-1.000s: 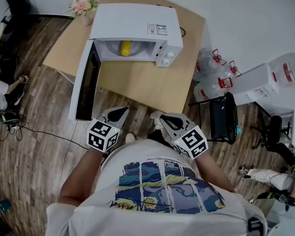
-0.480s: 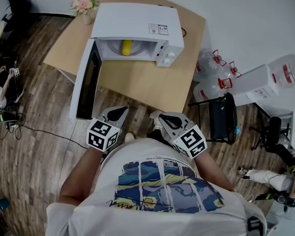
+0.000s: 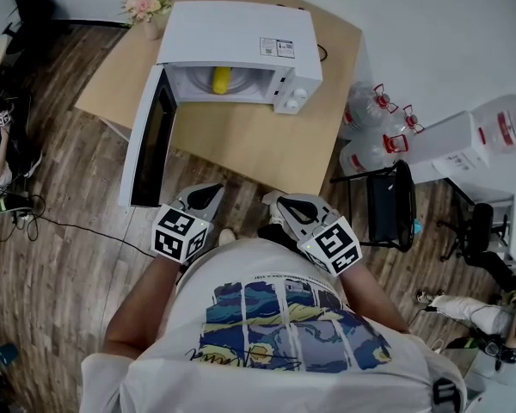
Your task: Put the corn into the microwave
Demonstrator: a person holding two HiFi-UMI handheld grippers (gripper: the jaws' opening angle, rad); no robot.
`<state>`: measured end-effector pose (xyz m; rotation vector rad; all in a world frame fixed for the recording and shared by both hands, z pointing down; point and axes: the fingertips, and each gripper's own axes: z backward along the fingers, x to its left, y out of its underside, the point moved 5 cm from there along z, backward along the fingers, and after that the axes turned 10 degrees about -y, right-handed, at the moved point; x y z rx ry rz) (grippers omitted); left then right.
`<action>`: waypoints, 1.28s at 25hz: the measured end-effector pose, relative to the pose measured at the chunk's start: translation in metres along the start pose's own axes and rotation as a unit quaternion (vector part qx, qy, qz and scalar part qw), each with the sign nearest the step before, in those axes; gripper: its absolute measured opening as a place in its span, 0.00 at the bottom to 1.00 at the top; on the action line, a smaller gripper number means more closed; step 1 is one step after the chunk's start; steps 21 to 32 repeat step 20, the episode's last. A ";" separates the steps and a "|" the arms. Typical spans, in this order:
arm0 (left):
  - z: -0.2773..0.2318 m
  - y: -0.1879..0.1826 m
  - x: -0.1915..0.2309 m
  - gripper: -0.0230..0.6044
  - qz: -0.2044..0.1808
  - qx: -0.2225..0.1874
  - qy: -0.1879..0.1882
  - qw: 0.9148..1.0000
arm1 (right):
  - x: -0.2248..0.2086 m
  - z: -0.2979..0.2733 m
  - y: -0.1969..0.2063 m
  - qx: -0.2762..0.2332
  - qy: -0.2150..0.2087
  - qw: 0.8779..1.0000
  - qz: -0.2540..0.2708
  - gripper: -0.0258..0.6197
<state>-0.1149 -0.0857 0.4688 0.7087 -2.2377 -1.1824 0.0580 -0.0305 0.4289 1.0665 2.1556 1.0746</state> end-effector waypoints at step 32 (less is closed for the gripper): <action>-0.058 -0.024 -0.006 0.05 0.007 0.005 -0.035 0.999 | -0.064 0.019 0.012 -0.005 -0.008 1.000 -0.005 0.05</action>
